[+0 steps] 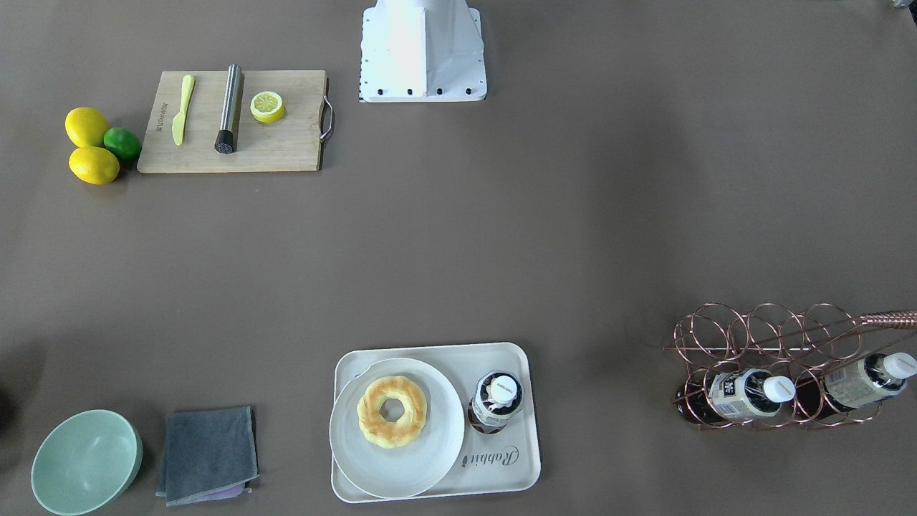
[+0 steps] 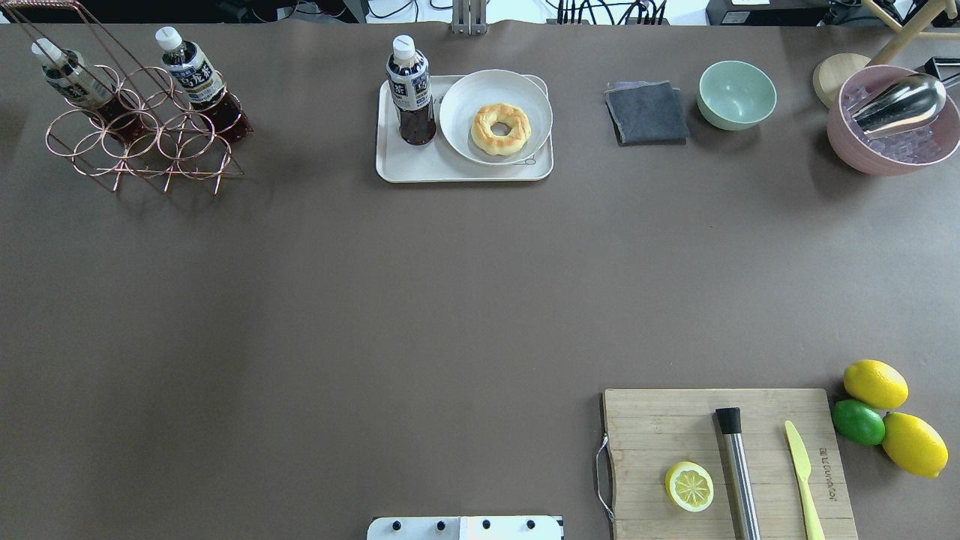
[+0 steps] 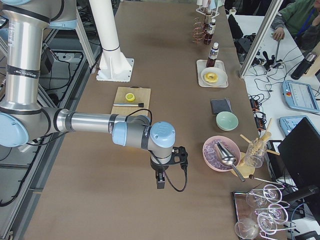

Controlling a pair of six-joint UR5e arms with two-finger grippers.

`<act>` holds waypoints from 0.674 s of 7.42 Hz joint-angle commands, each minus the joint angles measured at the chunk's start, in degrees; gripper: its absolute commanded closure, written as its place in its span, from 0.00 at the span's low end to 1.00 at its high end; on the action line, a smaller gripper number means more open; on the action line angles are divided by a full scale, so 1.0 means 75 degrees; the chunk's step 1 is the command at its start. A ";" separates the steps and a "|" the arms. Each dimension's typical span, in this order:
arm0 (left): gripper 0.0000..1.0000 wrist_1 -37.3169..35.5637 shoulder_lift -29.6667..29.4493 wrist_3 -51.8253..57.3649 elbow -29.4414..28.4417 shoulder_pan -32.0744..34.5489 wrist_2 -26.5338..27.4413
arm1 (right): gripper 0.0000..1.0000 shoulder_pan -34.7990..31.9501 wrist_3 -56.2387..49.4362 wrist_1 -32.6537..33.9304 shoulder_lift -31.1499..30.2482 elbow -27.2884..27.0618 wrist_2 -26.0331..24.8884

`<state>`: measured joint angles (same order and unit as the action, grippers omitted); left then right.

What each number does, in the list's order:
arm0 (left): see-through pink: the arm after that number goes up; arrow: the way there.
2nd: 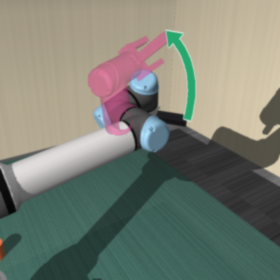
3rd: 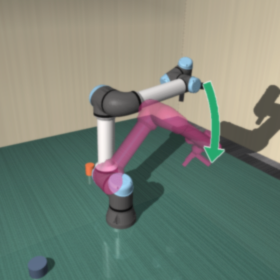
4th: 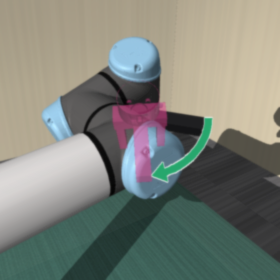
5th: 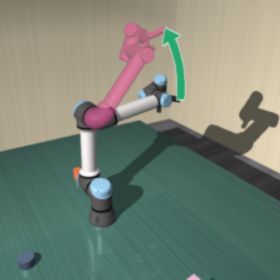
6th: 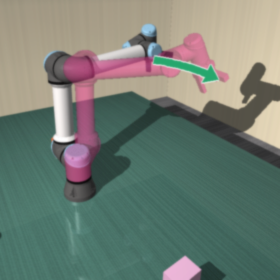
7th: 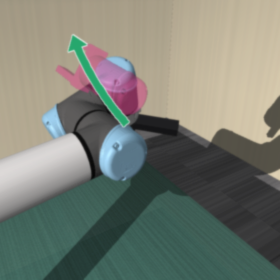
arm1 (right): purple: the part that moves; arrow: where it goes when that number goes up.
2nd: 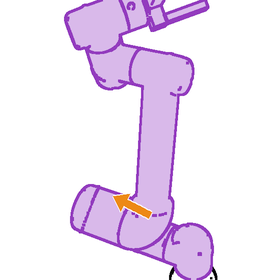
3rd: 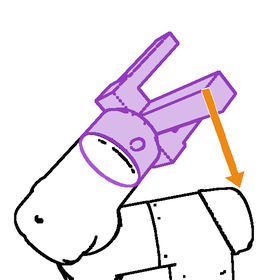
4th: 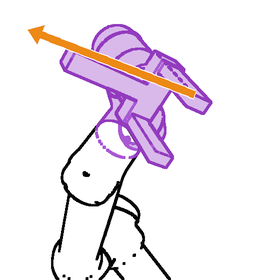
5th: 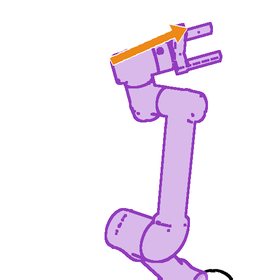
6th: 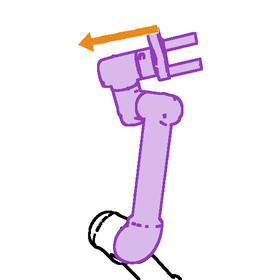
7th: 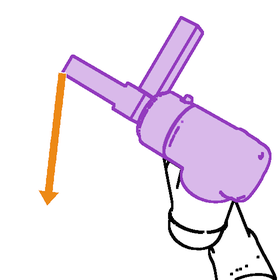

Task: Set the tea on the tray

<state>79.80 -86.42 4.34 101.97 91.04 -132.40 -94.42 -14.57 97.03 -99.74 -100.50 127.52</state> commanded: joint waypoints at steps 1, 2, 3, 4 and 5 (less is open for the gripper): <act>0.01 0.0000 0.0178 -0.0004 -0.0073 0.0002 -0.0053 | 0.00 0.0085 0.0244 0.0761 0.0256 -0.0264 0.0036; 0.01 0.0000 0.0260 0.0008 -0.0073 0.0002 -0.0042 | 0.00 0.0179 0.0255 0.0738 0.0267 -0.0264 0.0048; 0.01 0.0012 0.0319 0.0008 -0.0061 0.0002 -0.0030 | 0.00 0.0238 0.0232 0.0738 0.0256 -0.0264 0.0036; 0.01 0.0012 0.0343 0.0008 -0.0061 0.0002 -0.0030 | 0.00 0.0238 0.0220 0.0726 0.0256 -0.0264 0.0036; 0.01 0.0012 0.0355 0.0008 -0.0084 0.0002 0.0109 | 0.00 0.0238 0.0232 0.0726 0.0267 -0.0276 0.0036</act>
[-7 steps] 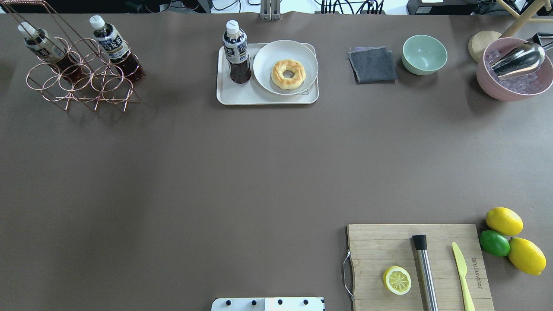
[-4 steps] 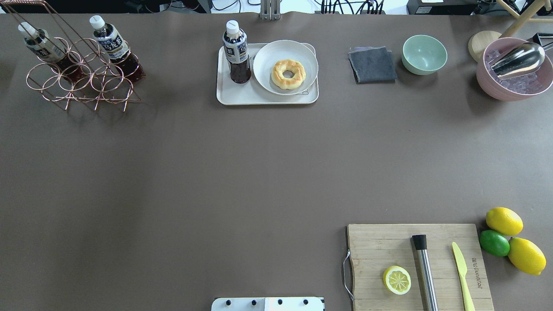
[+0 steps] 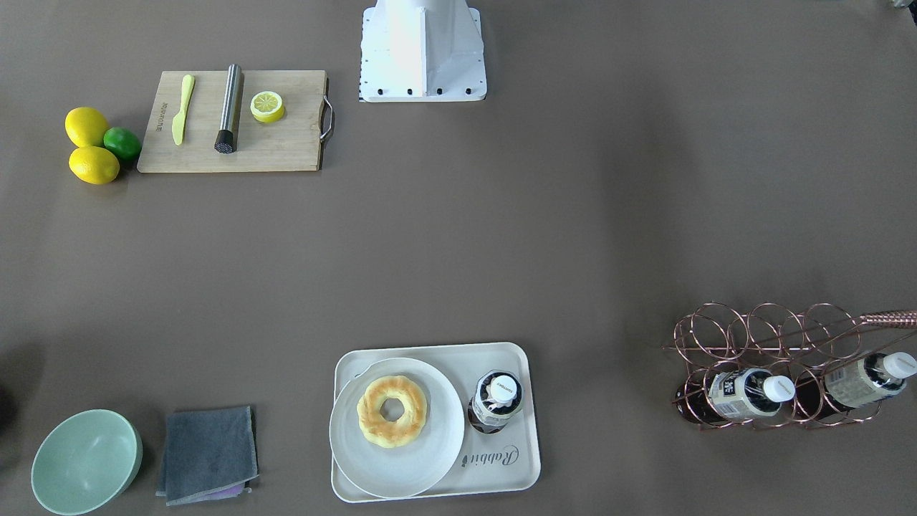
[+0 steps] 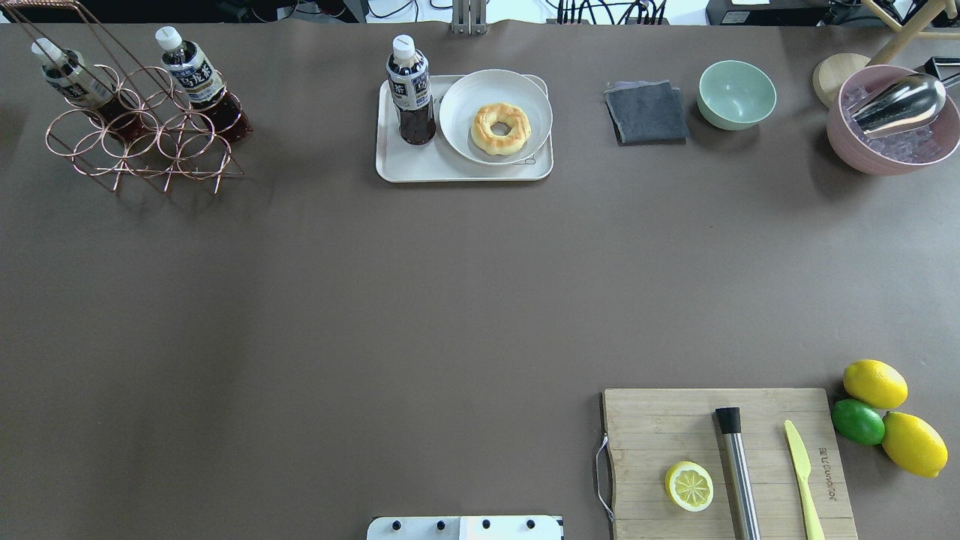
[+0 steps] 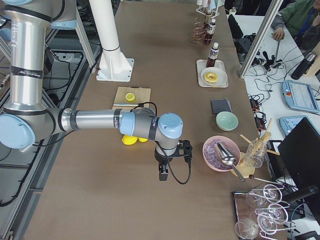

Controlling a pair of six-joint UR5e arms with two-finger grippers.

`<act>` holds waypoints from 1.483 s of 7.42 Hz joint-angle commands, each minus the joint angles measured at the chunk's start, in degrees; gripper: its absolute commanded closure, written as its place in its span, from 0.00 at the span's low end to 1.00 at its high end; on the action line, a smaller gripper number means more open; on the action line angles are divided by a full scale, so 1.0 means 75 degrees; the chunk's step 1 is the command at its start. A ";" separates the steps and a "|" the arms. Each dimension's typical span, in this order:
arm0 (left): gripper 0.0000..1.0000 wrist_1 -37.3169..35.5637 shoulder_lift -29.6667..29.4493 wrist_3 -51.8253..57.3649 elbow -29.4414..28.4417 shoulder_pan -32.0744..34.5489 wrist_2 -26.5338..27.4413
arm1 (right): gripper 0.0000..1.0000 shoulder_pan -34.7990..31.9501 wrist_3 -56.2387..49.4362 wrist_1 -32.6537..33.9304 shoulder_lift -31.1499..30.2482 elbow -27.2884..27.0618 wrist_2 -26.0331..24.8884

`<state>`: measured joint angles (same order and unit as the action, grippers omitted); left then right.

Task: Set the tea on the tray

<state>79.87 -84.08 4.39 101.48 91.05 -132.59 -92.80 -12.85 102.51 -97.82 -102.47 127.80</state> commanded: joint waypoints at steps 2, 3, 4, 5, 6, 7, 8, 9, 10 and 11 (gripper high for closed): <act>0.01 -0.0009 0.0020 -0.0011 -0.0007 0.0000 0.0369 | 0.00 0.0103 -0.0010 -0.0004 0.0012 -0.0014 -0.0001; 0.01 -0.0009 0.0008 -0.0011 0.0004 -0.0011 0.0358 | 0.00 0.0104 0.0002 -0.0004 0.0012 -0.0013 -0.0002; 0.01 -0.0009 0.0008 -0.0022 -0.0007 0.0000 0.0358 | 0.00 0.0104 0.0002 -0.0004 0.0012 -0.0025 0.0010; 0.01 -0.0009 0.0020 -0.0022 -0.0019 -0.0011 0.0358 | 0.00 0.0104 0.0002 -0.0016 0.0024 -0.0048 0.0010; 0.01 -0.0009 0.0008 -0.0022 -0.0007 0.0000 0.0358 | 0.00 0.0104 0.0002 -0.0016 0.0012 -0.0072 0.0010; 0.01 -0.0009 0.0020 -0.0022 -0.0019 -0.0011 0.0358 | 0.00 0.0104 0.0002 -0.0016 0.0024 -0.0072 0.0010; 0.01 -0.0009 0.0020 -0.0022 -0.0019 0.0000 0.0358 | 0.00 0.0104 0.0002 -0.0027 0.0024 -0.0095 0.0010; 0.01 -0.0009 0.0031 -0.0011 -0.0019 0.0000 0.0358 | 0.00 0.0115 0.0002 -0.0027 0.0024 -0.0096 0.0010; 0.01 -0.0009 0.0032 -0.0022 -0.0030 0.0000 0.0358 | 0.00 0.0173 0.0002 -0.0027 0.0024 -0.0107 0.0022; 0.01 -0.0009 0.0032 -0.0011 -0.0031 0.0000 0.0358 | 0.00 0.0185 0.0002 -0.0155 0.0012 -0.0096 0.0022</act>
